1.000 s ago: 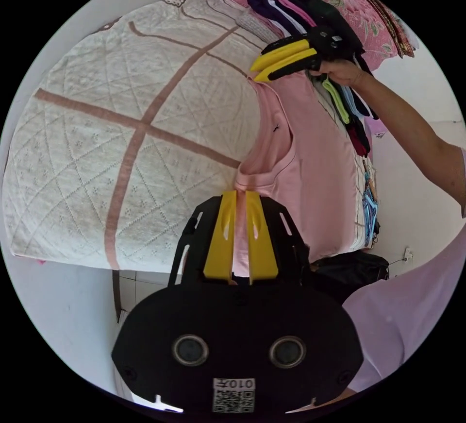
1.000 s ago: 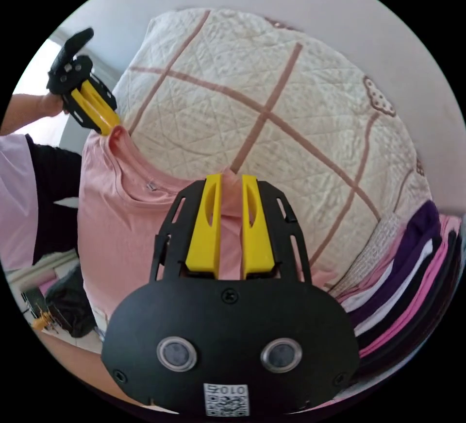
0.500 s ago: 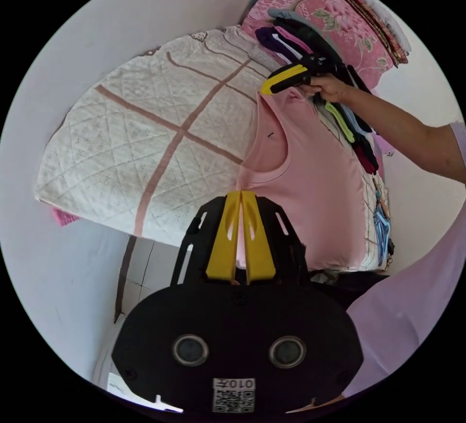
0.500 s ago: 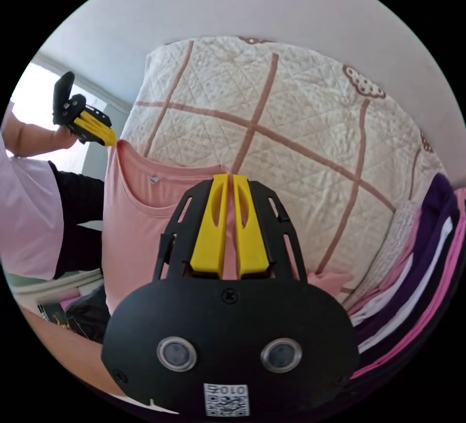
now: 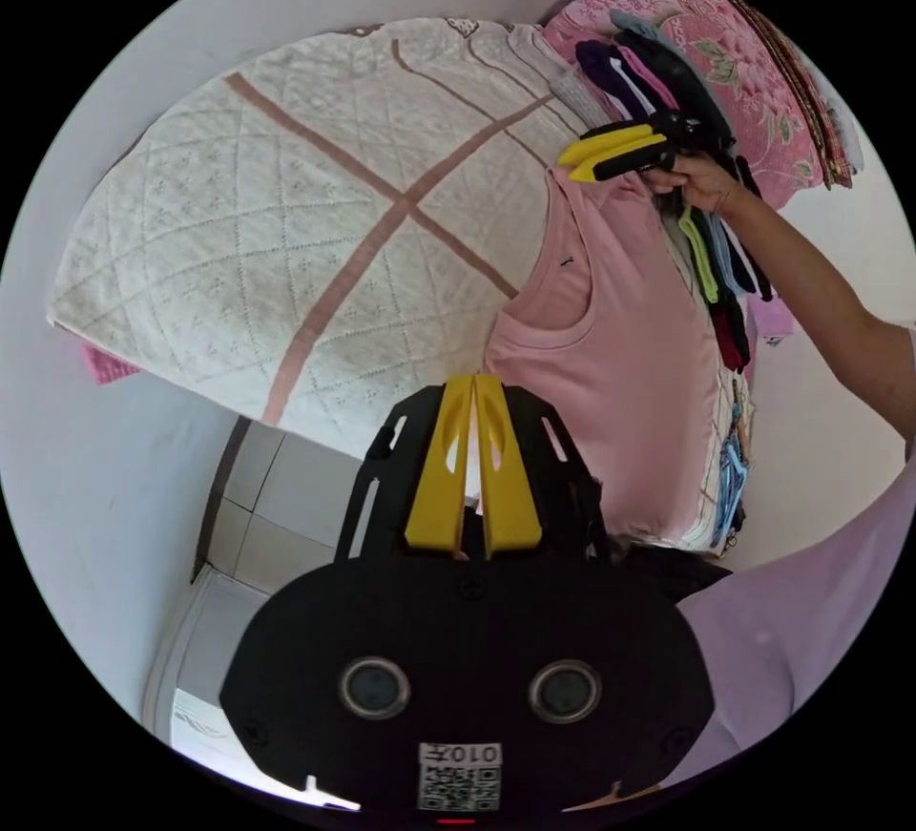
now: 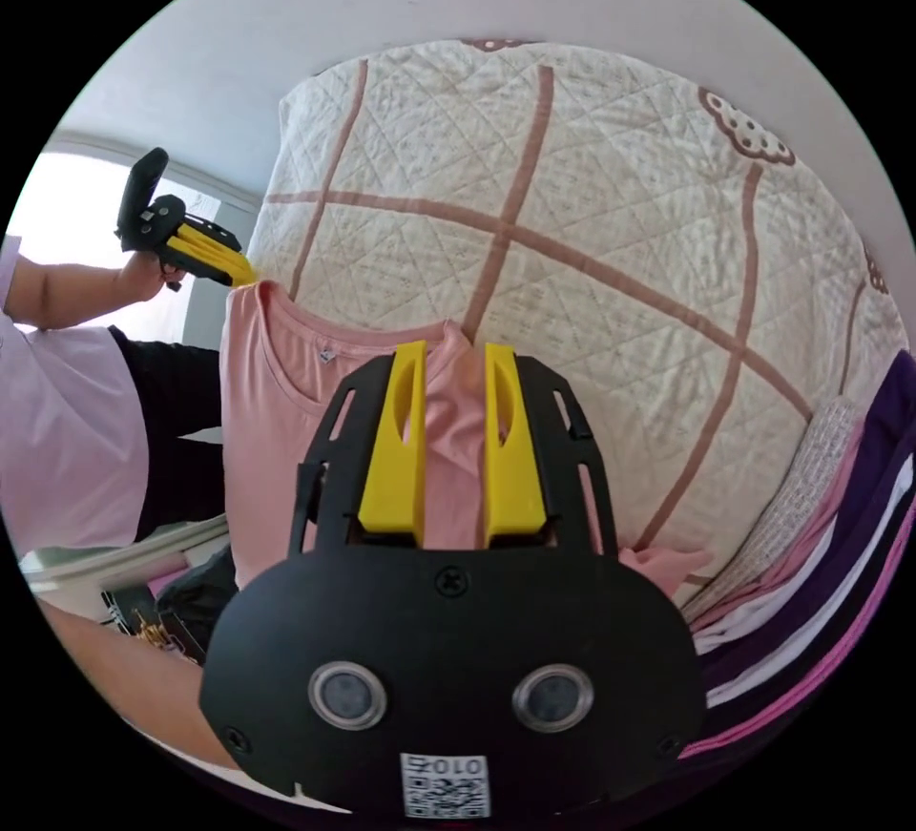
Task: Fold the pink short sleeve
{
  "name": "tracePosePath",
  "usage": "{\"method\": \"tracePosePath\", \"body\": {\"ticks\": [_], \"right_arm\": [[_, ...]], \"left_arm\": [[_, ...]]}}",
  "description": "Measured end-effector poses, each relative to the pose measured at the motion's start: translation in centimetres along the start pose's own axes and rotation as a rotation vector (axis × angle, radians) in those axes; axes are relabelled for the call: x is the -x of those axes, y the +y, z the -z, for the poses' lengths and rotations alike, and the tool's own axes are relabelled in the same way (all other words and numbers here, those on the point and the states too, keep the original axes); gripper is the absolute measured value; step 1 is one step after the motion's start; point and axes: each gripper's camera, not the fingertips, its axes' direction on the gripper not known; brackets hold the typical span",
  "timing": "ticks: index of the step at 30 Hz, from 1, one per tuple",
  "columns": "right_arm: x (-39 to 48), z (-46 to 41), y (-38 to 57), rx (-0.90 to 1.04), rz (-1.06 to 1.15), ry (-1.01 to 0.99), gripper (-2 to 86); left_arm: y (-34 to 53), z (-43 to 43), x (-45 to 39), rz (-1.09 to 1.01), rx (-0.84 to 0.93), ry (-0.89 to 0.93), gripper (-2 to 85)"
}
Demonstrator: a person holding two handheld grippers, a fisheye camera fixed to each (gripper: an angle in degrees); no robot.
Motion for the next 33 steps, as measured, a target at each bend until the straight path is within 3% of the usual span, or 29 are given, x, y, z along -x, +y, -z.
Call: {"method": "tracePosePath", "body": {"ticks": [3,6,10,14,20,28,33], "right_arm": [[0.4,1.6,0.6,-0.029,0.021,0.016,9.3],[1.3,4.7,3.6,-0.207,-0.058,0.133,8.3],[1.7,6.7,12.5,-0.421,-0.353,0.309,7.7],[-0.3,4.3,21.9,-0.384,-0.673,0.359,8.3],[-2.5,-0.1,27.8,-0.287,-0.867,0.276,9.2],[-3.6,-4.6,29.2,-0.292,-0.955,0.114,7.6],[-1.1,-4.6,29.5,-0.339,-0.957,0.194,4.3]], "left_arm": [[0.1,0.4,-0.9,-0.001,0.014,-0.032,-0.3],[0.1,1.7,-2.5,-0.02,-0.065,-0.08,-0.3],[-0.7,2.9,-5.6,-0.148,-0.147,-0.087,-0.3],[-1.8,2.5,-8.4,-0.273,-0.111,-0.093,-0.3],[-3.6,1.5,-11.8,-0.366,-0.062,-0.079,-0.3],[-5.9,1.2,-15.6,-0.447,-0.026,-0.081,-0.2],[-7.3,1.3,-17.4,-0.455,-0.024,-0.063,-0.2]]}}
